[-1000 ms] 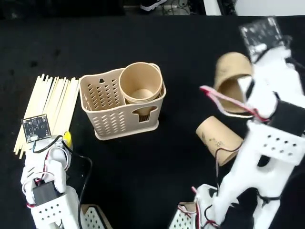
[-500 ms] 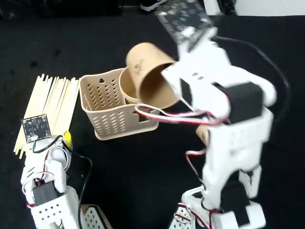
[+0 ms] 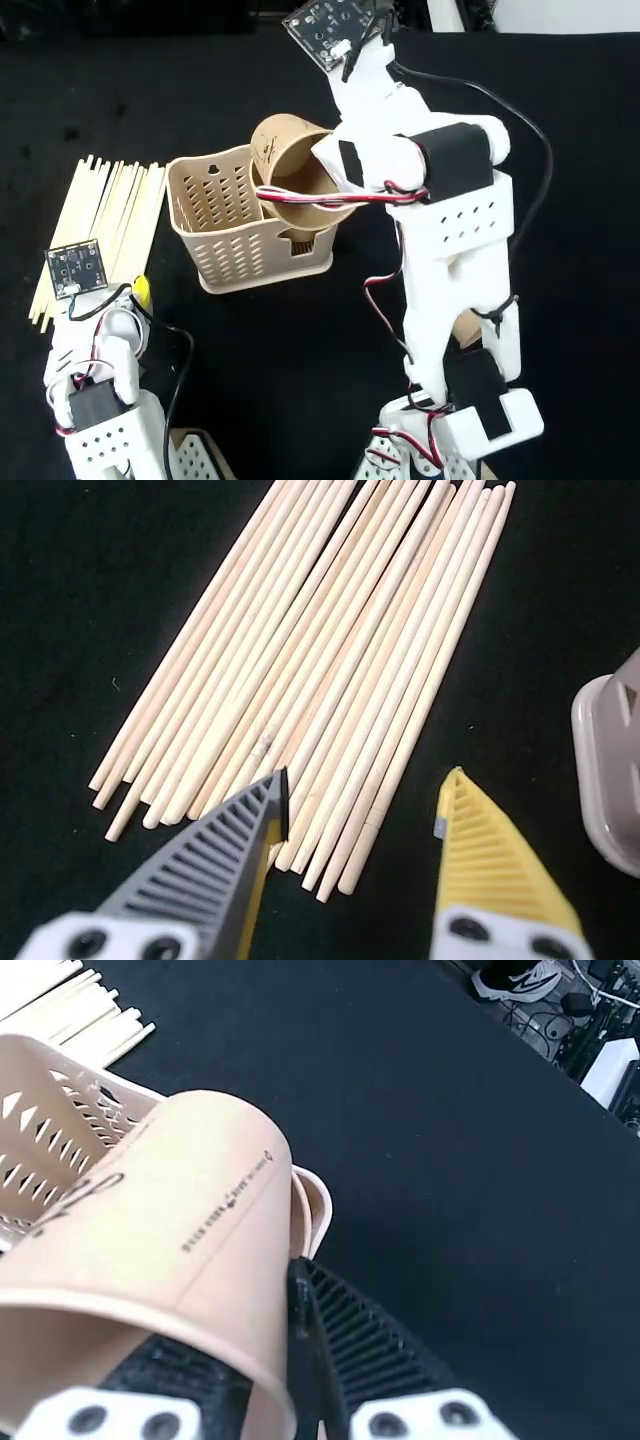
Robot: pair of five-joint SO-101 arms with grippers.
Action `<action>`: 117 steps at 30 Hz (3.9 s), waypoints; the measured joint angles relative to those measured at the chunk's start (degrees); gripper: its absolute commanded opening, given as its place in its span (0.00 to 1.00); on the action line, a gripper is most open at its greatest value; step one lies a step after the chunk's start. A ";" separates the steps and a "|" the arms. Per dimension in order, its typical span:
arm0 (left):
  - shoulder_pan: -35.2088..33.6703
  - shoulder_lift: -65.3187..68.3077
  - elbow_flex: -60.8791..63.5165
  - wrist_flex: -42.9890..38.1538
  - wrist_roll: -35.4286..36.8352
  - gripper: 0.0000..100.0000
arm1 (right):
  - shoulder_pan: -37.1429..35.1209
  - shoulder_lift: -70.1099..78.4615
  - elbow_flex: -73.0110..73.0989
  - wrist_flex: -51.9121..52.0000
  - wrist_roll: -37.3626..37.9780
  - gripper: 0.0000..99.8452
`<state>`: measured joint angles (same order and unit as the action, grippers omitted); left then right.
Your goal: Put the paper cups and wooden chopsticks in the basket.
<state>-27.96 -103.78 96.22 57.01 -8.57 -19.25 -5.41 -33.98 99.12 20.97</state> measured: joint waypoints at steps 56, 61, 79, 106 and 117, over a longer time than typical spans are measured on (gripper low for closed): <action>0.00 0.00 0.00 0.00 0.00 0.25 | 0.26 -8.79 2.20 0.18 14.86 0.23; 0.00 0.00 0.00 0.00 0.00 0.25 | 11.87 -19.78 19.78 0.18 30.77 0.23; 0.00 0.00 0.00 0.00 0.00 0.25 | 52.22 -54.24 85.36 -16.79 88.35 0.23; 0.00 0.00 0.00 0.00 0.00 0.25 | 46.15 -55.56 99.16 -38.15 73.32 0.01; 0.00 0.00 0.00 0.00 0.00 0.25 | 37.54 -55.56 79.74 -19.16 50.73 0.01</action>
<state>-27.96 -103.78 96.22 57.01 -8.57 18.29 -60.97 45.76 79.96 71.69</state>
